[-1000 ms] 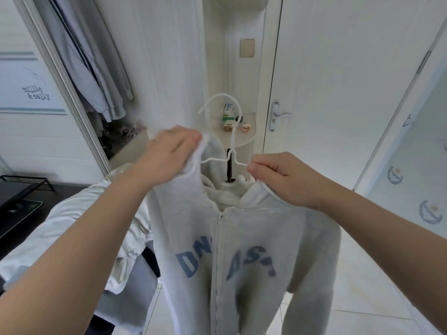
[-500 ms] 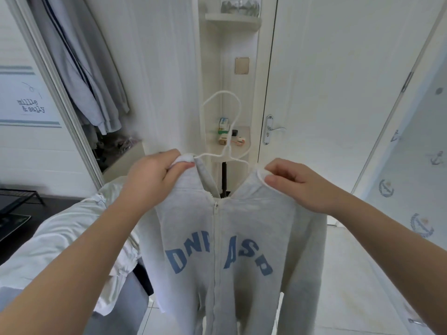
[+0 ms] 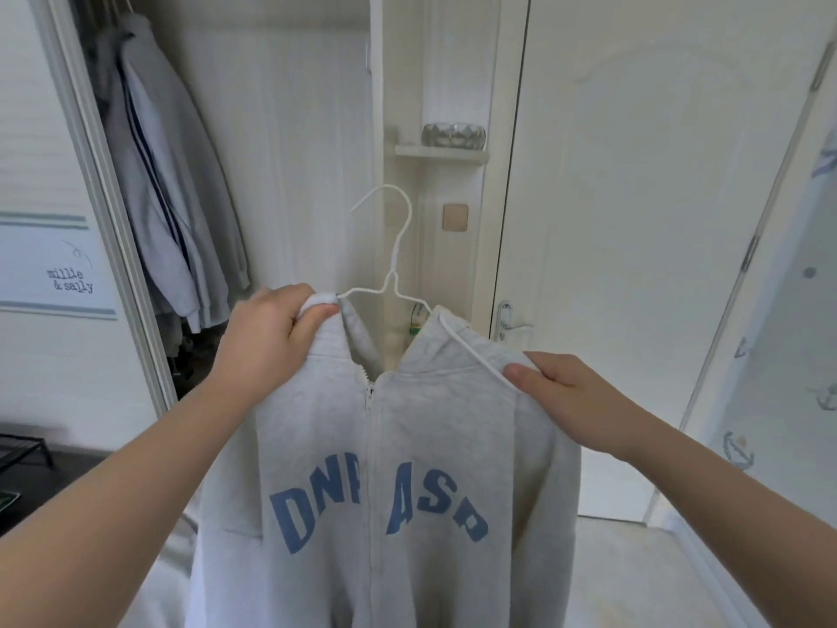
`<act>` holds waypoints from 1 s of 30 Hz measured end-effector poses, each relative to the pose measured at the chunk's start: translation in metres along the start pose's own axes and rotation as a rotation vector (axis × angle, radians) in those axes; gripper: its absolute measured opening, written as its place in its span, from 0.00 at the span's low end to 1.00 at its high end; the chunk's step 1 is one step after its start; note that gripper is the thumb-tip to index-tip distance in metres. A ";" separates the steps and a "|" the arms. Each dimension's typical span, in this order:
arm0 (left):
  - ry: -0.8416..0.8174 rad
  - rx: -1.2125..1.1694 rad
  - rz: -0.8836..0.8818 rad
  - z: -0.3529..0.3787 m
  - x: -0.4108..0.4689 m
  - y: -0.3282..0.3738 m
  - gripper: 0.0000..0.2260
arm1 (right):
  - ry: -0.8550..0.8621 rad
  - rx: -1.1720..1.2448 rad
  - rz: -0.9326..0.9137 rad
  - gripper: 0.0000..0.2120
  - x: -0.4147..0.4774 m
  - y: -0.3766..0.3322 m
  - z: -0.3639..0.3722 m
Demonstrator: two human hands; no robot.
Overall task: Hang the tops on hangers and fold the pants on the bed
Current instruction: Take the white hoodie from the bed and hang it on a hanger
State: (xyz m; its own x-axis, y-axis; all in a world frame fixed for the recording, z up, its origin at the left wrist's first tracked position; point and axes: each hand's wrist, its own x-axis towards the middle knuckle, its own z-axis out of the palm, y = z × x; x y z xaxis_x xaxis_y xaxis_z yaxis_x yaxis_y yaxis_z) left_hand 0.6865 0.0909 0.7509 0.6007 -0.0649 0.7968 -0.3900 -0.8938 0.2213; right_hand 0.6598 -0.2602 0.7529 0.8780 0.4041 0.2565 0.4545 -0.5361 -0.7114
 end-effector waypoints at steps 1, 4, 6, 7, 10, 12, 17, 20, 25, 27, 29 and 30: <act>0.014 0.030 -0.012 0.002 0.011 -0.005 0.19 | -0.031 0.061 0.009 0.12 0.011 -0.007 -0.004; 0.038 0.128 -0.067 0.010 0.048 -0.021 0.14 | -0.133 0.144 0.002 0.14 0.047 -0.032 -0.016; 0.017 0.161 -0.121 0.020 0.076 -0.035 0.13 | -0.149 0.190 -0.017 0.14 0.074 -0.047 -0.018; 0.006 0.171 -0.146 0.025 0.090 -0.043 0.13 | -0.134 0.222 -0.034 0.11 0.087 -0.054 -0.016; 0.000 0.149 -0.212 0.040 0.134 -0.068 0.14 | -0.008 0.327 -0.067 0.03 0.127 -0.075 -0.008; 0.001 0.102 -0.229 0.047 0.165 -0.085 0.14 | 0.070 0.379 -0.083 0.04 0.152 -0.089 -0.004; -0.052 -0.121 -0.225 0.047 0.250 -0.136 0.20 | 0.222 0.398 -0.115 0.13 0.231 -0.127 0.007; -0.102 -0.219 -0.175 0.040 0.290 -0.161 0.26 | 0.282 0.396 -0.122 0.06 0.281 -0.148 0.019; -0.086 -0.360 -0.065 0.020 0.327 -0.201 0.25 | 0.423 0.371 -0.113 0.10 0.372 -0.177 0.044; -0.082 -0.413 -0.055 0.014 0.332 -0.213 0.22 | 0.476 0.345 -0.132 0.09 0.407 -0.192 0.049; -0.093 -0.472 -0.053 0.011 0.334 -0.225 0.16 | 0.527 0.304 -0.175 0.10 0.441 -0.210 0.050; -0.100 -0.497 -0.053 0.011 0.334 -0.231 0.14 | 0.536 0.299 -0.196 0.11 0.459 -0.218 0.050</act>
State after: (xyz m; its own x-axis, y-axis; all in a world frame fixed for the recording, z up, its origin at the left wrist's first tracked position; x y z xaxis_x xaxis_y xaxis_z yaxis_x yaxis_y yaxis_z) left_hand 0.9851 0.2710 0.9602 0.6832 -0.0891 0.7248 -0.6272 -0.5798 0.5200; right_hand 0.9564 0.0789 0.9934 0.7709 0.0058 0.6369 0.6210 -0.2290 -0.7496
